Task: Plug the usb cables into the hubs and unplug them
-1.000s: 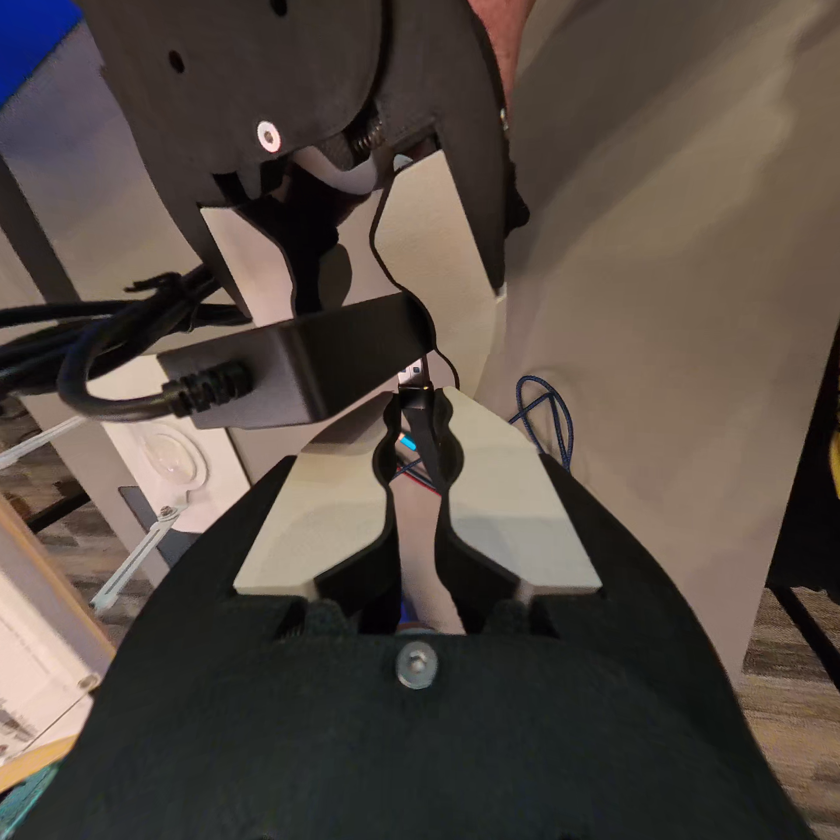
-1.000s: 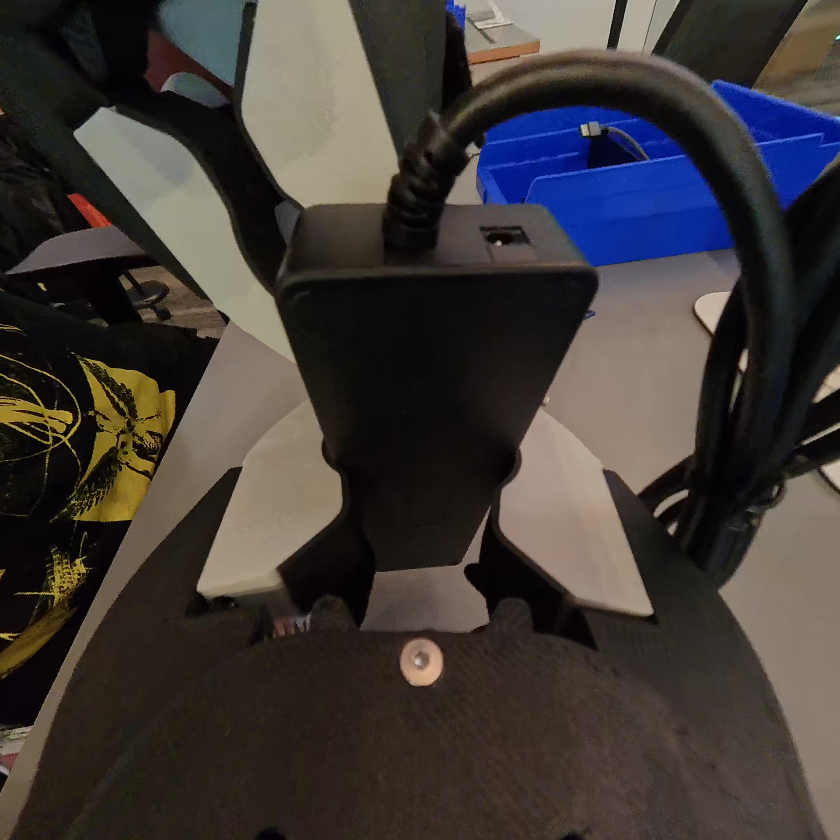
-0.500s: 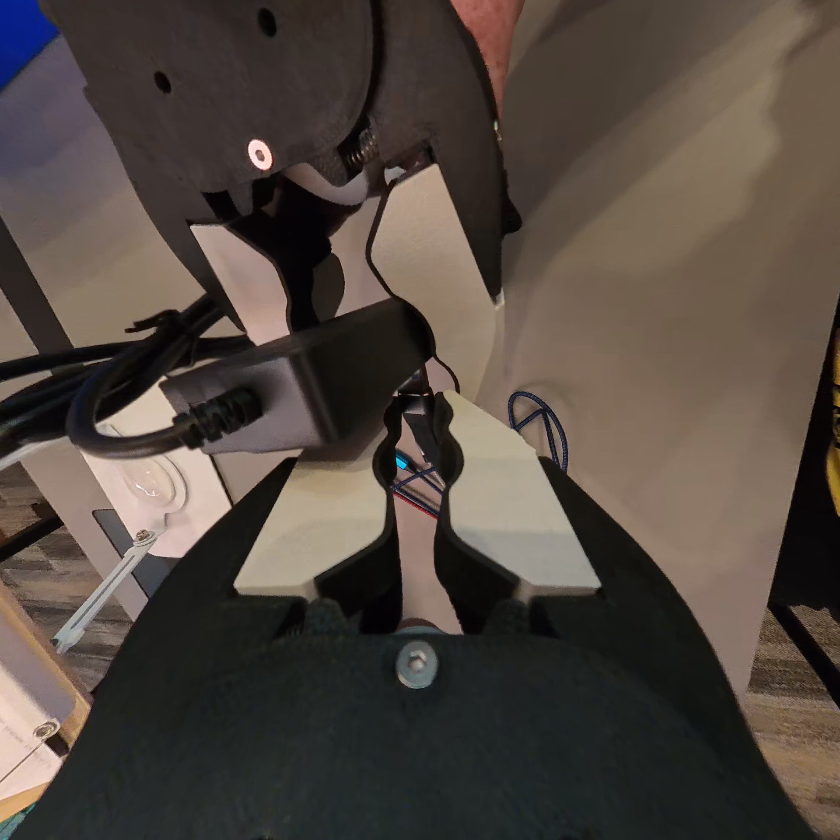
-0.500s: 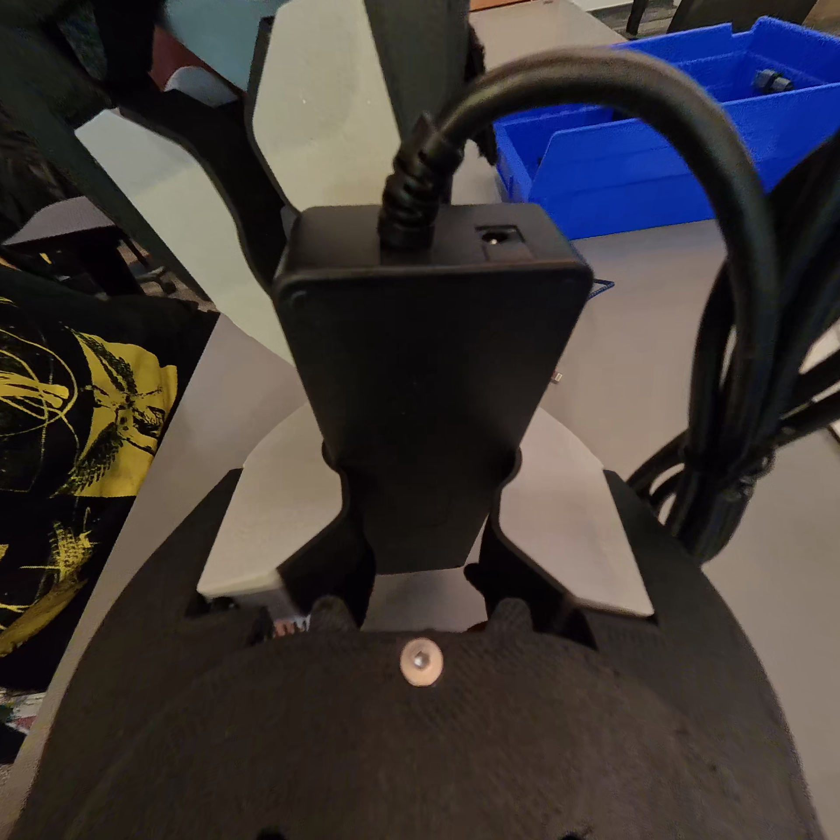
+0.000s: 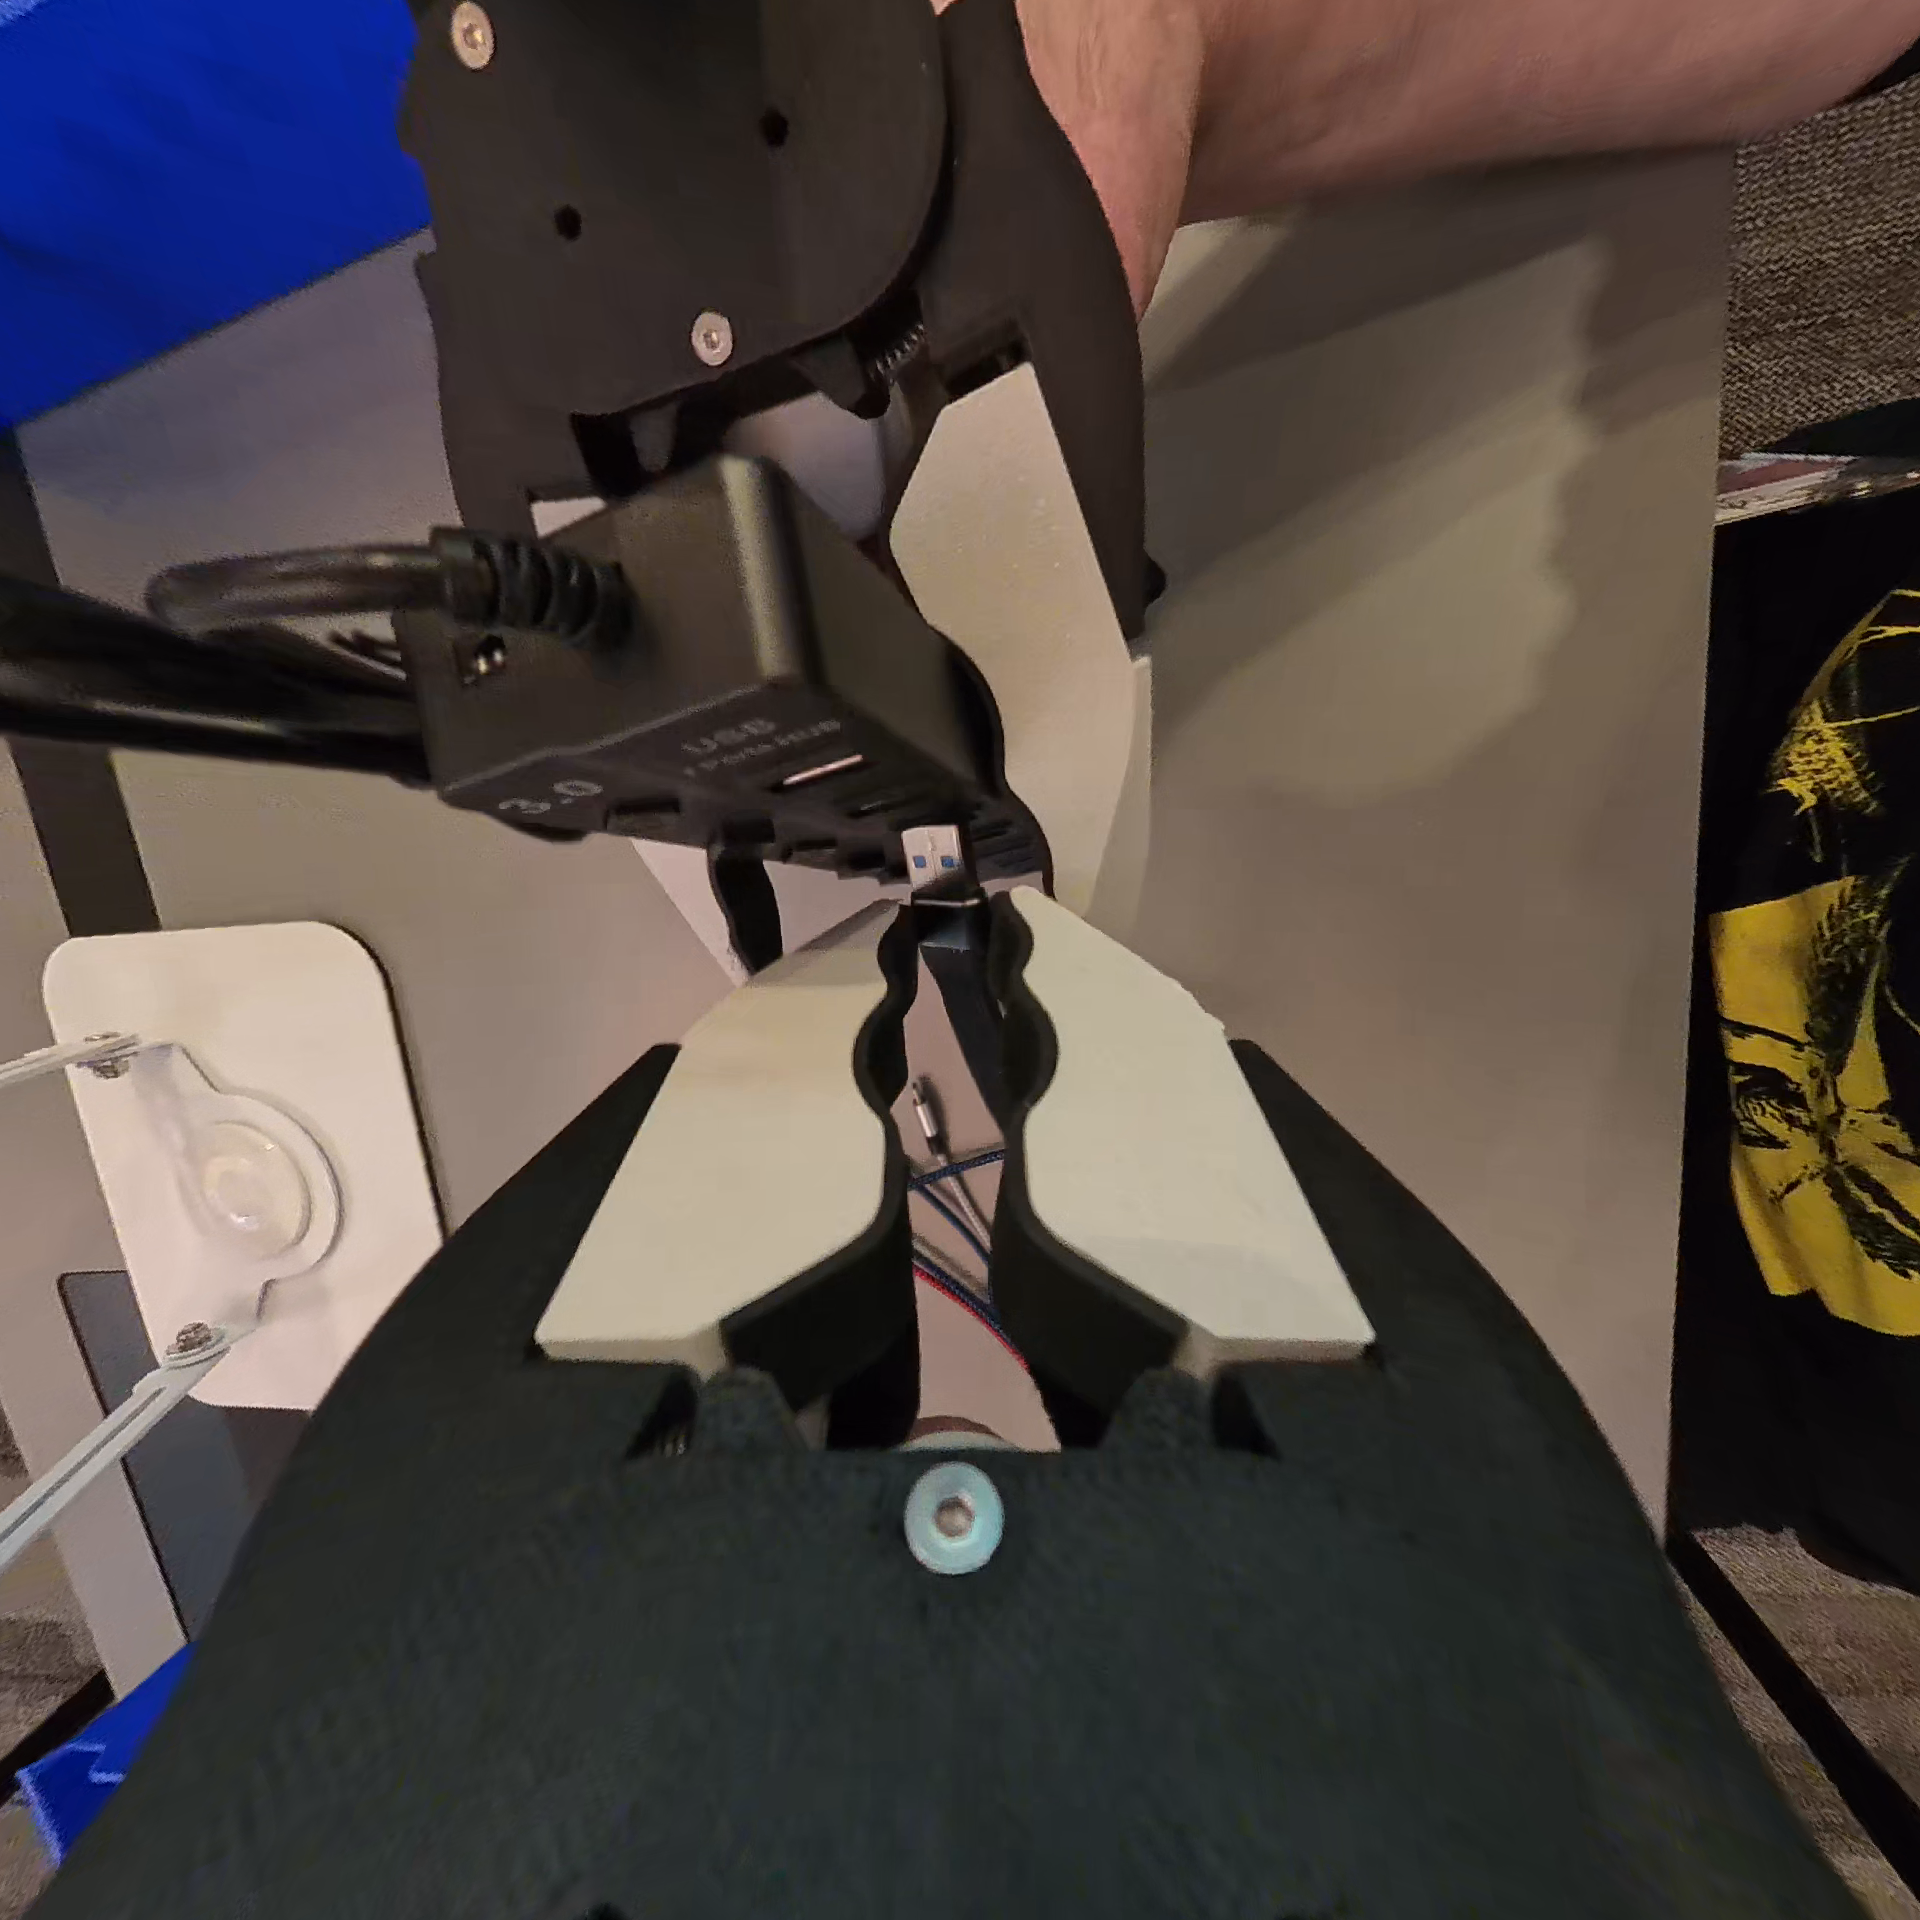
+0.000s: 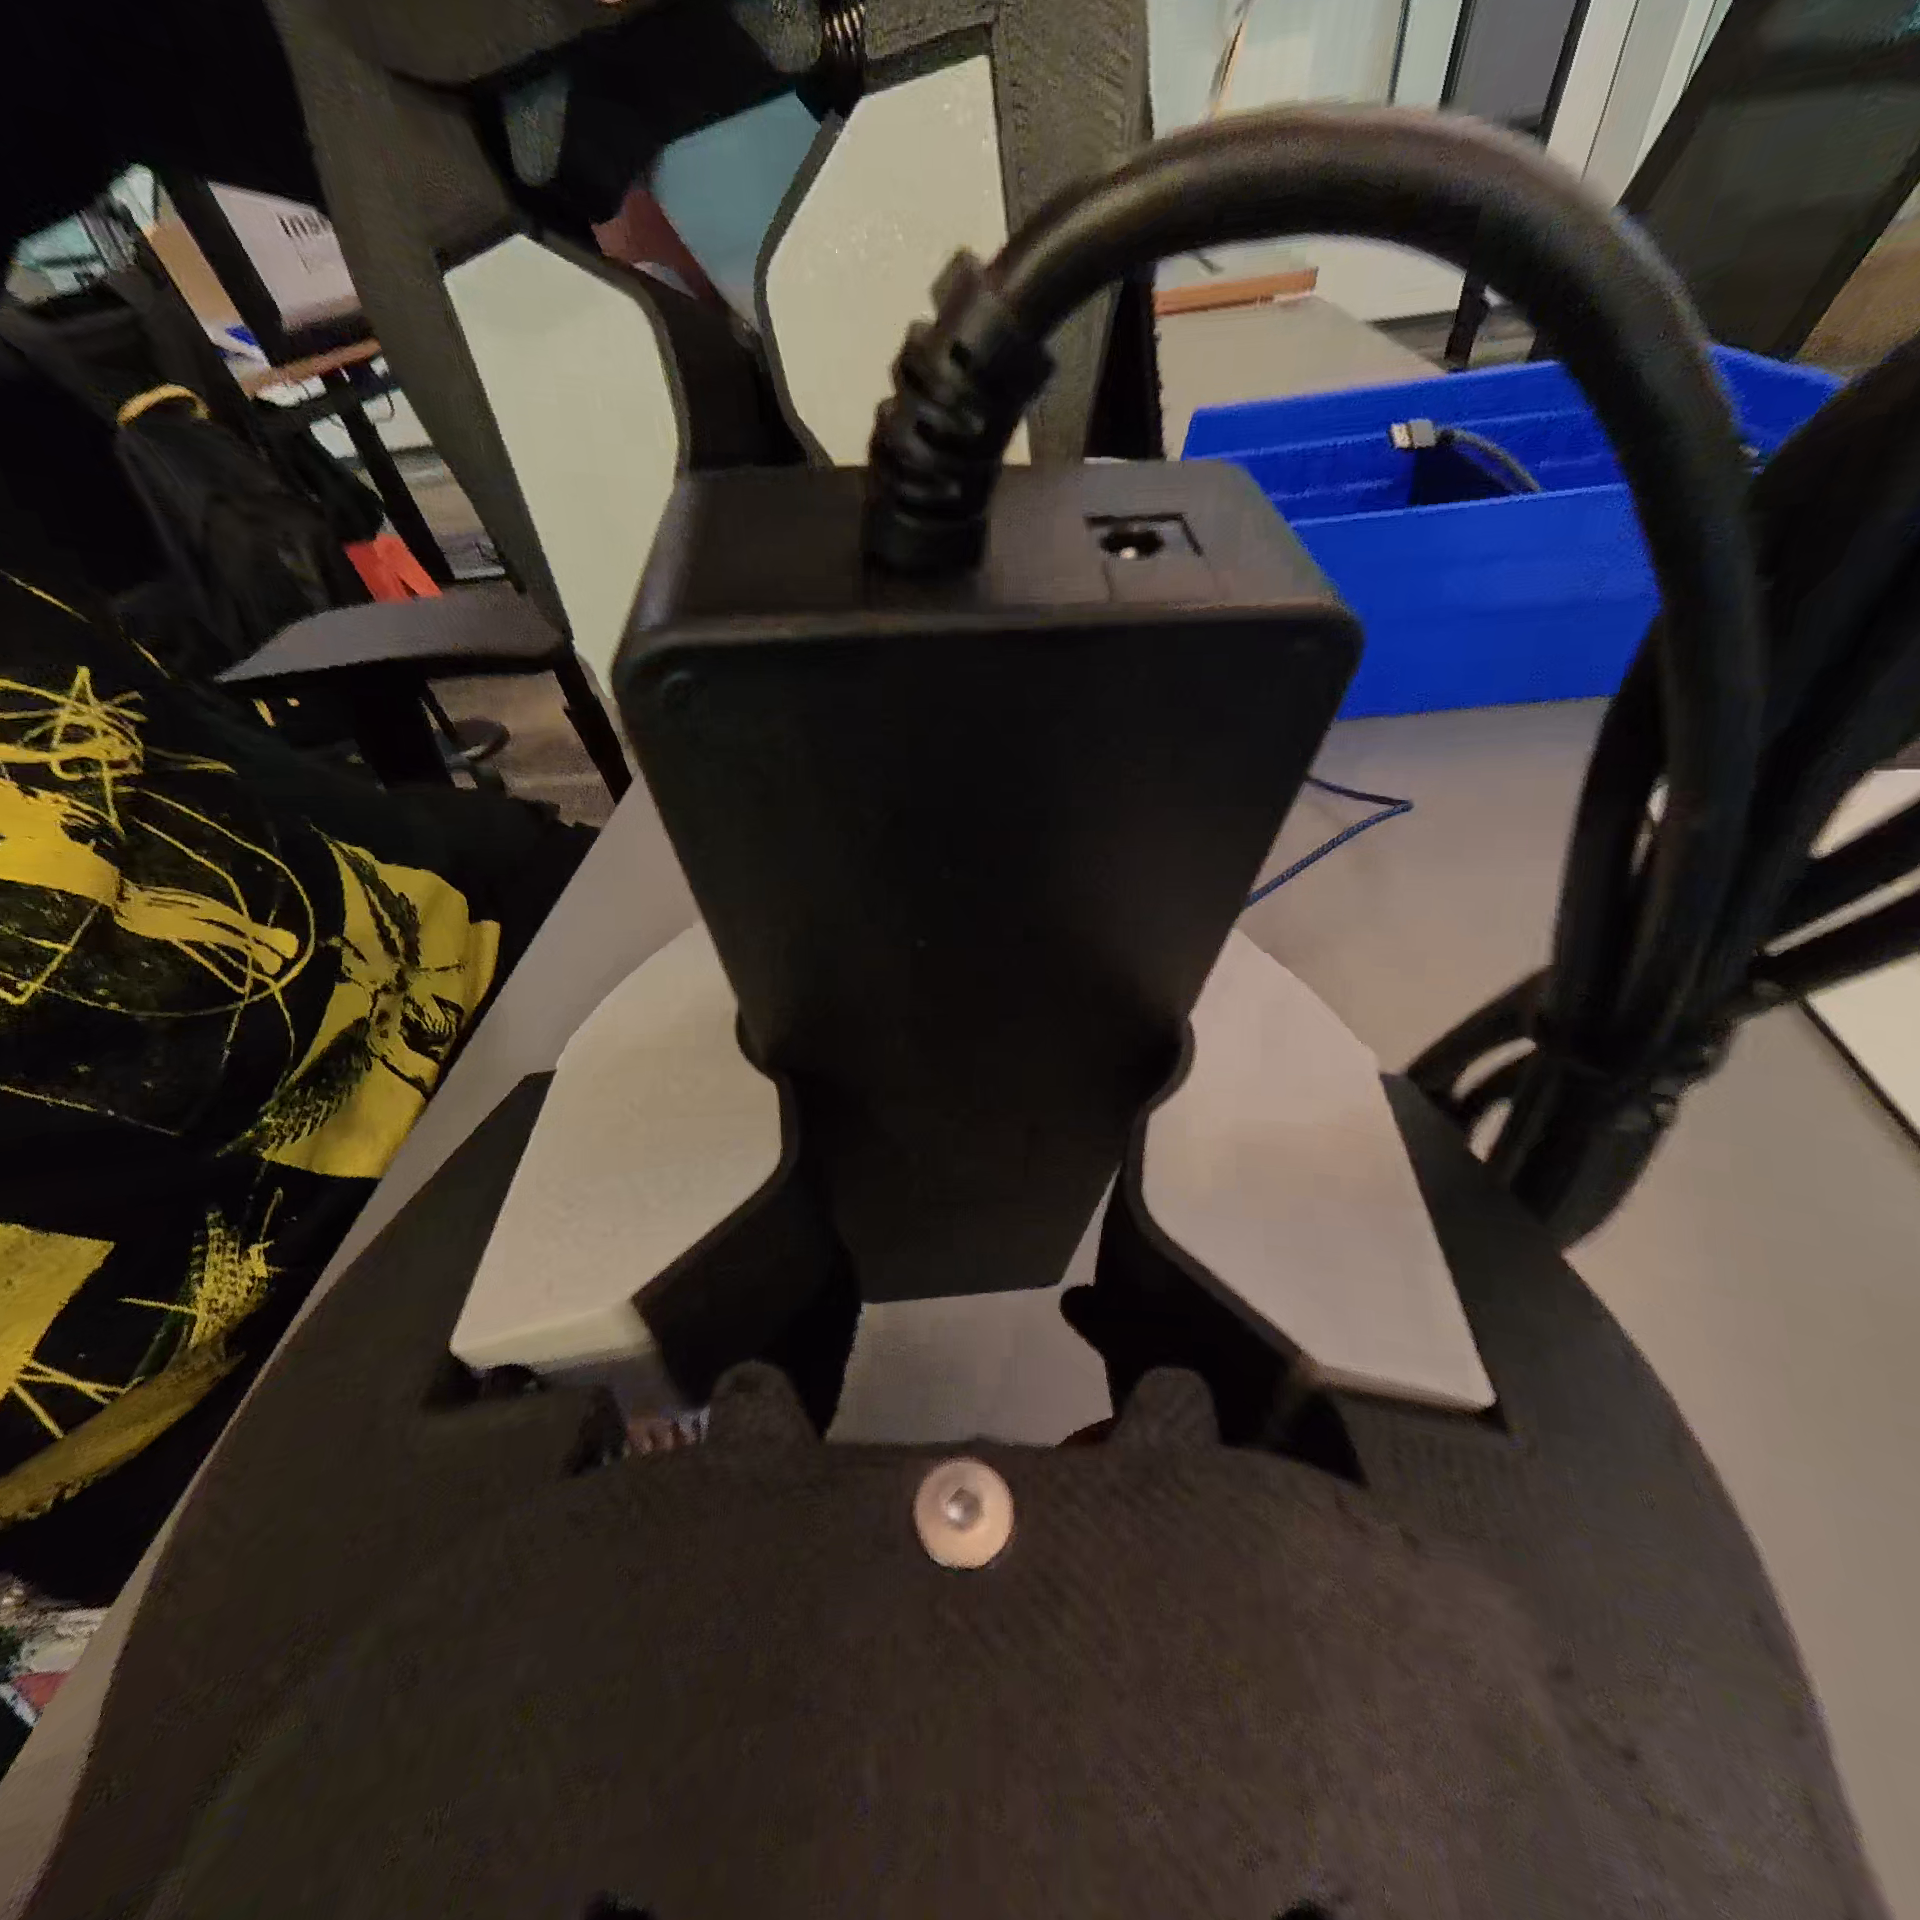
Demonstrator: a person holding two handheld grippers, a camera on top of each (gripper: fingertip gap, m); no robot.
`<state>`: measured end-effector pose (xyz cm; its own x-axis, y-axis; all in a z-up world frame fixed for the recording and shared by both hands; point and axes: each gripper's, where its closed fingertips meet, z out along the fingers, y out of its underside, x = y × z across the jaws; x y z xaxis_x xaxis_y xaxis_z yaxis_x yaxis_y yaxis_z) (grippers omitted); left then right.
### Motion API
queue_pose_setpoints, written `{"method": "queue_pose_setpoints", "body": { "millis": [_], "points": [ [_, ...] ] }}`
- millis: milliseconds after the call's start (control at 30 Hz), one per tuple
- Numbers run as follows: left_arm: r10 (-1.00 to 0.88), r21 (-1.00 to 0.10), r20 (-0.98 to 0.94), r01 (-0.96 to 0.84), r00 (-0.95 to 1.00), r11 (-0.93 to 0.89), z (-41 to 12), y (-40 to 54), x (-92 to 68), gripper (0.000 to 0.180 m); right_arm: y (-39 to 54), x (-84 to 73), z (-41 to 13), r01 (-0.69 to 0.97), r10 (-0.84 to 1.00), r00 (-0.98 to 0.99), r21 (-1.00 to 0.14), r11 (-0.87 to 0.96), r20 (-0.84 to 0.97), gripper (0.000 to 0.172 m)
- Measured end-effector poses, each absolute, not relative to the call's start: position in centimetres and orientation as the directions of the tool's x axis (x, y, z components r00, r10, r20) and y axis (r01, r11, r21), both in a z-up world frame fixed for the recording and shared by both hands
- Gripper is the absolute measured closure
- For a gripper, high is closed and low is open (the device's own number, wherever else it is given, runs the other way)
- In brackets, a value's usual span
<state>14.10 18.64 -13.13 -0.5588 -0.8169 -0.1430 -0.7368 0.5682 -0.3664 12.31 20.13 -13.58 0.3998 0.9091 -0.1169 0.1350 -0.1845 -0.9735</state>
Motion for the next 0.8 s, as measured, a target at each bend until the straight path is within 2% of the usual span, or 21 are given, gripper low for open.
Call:
{"method": "queue_pose_setpoints", "body": {
  "millis": [367, 600, 800],
  "points": [
    [-0.834, -0.450, -0.122, -0.719, -0.538, 0.530, -12.8, 18.7, 13.3, 0.167, 20.2, 11.8, -13.1, 0.143, 0.909, 0.411, -0.981, -0.130, -0.061, 0.108],
    [-0.812, -0.335, -0.244, -0.740, -0.530, 0.583, -14.7, 20.4, 11.5, 0.167, 20.6, 12.5, -14.1, 0.198, 0.894, 0.445, -0.968, -0.152, -0.050, 0.108],
    [-0.849, -0.304, -0.171, -0.793, -0.500, 0.528, -21.5, 20.8, 9.1, 0.167, 20.9, 13.2, -14.8, 0.216, 0.884, 0.464, -0.960, -0.178, -0.060, 0.107]
  ]
}}
